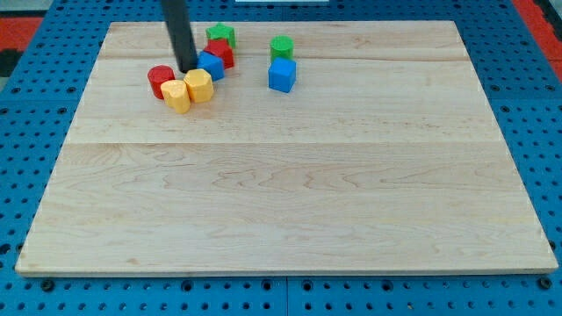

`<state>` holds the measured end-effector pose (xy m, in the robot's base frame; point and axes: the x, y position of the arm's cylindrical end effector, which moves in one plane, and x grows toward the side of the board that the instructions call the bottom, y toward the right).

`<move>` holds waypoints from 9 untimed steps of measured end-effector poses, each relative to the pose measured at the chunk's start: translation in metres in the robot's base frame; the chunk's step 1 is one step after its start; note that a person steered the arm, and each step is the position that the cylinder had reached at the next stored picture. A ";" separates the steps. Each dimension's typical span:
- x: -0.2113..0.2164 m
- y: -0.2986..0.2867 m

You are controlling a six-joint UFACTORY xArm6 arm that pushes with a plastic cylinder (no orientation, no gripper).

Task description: Move blue triangle to the bottom of the blue cube

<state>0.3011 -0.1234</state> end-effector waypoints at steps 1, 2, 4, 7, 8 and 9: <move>0.019 0.032; 0.040 0.043; -0.007 -0.012; 0.017 0.070; 0.042 0.070; 0.046 0.090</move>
<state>0.3476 -0.0330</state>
